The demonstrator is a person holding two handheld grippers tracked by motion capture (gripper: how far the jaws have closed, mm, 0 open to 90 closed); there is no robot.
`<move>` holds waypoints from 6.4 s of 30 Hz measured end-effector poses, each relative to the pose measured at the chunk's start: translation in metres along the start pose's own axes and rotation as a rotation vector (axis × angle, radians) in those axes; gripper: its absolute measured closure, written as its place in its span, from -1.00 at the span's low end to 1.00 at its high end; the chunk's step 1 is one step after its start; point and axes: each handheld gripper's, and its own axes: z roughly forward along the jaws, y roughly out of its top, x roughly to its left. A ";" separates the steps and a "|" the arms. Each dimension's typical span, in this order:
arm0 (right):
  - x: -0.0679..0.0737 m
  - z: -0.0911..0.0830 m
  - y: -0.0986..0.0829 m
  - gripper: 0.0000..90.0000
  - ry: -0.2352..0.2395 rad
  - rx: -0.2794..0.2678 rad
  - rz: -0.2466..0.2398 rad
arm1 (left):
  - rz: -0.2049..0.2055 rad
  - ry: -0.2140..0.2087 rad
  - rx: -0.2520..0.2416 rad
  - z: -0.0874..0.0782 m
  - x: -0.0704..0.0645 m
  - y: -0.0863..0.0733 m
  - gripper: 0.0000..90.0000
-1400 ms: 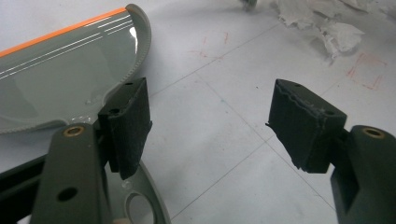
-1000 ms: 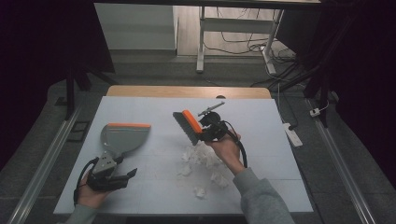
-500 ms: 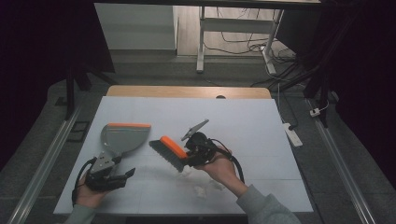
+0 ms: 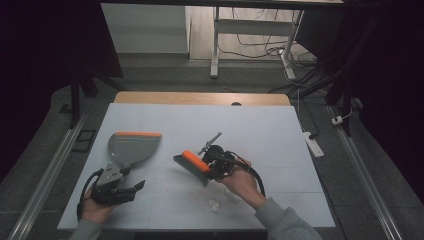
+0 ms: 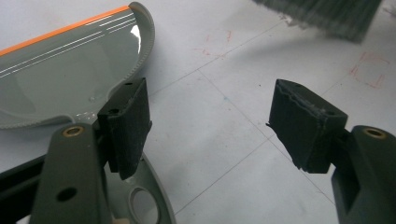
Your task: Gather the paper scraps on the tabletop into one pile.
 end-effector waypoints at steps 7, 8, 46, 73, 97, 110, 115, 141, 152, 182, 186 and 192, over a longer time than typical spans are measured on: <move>-0.012 -0.033 -0.010 0.57 -0.004 -0.110 0.039 | 0.000 0.002 -0.001 0.000 -0.001 0.000 -0.33; -0.011 -0.041 -0.011 0.57 -0.006 -0.130 0.032 | 0.001 0.003 -0.001 0.000 -0.001 0.000 -0.33; -0.010 -0.037 -0.032 0.57 -0.045 -0.019 -0.144 | -0.009 0.004 0.008 0.002 0.001 -0.002 -0.33; -0.008 -0.038 -0.066 0.57 -0.107 0.082 -0.308 | 0.006 0.003 0.016 0.004 -0.002 -0.001 -0.33; -0.071 -0.074 -0.103 0.57 -0.202 -0.045 0.265 | 0.006 0.000 0.017 0.004 -0.003 -0.001 -0.33; -0.061 -0.030 -0.058 0.57 -0.116 -0.085 0.262 | 0.006 0.001 0.016 0.004 -0.004 -0.001 -0.33; -0.052 -0.036 -0.046 0.57 -0.147 -0.135 0.220 | 0.005 0.000 0.016 0.004 -0.003 -0.001 -0.33; -0.041 -0.037 -0.090 0.57 -0.105 -0.182 0.251 | 0.015 0.001 0.024 0.006 -0.006 0.000 -0.33; -0.046 -0.068 -0.088 0.57 -0.112 -0.319 0.272 | 0.011 0.001 0.022 0.006 -0.005 -0.001 -0.33; -0.070 -0.079 -0.162 0.57 -0.171 -0.374 0.292 | -0.006 -0.014 0.010 0.008 -0.007 0.003 -0.34; -0.068 -0.081 -0.172 0.57 -0.193 -0.387 0.271 | -0.003 -0.015 0.009 0.008 -0.008 0.004 -0.34; -0.061 -0.082 -0.191 0.57 -0.229 -0.406 0.232 | 0.000 -0.016 0.008 0.008 -0.010 0.004 -0.34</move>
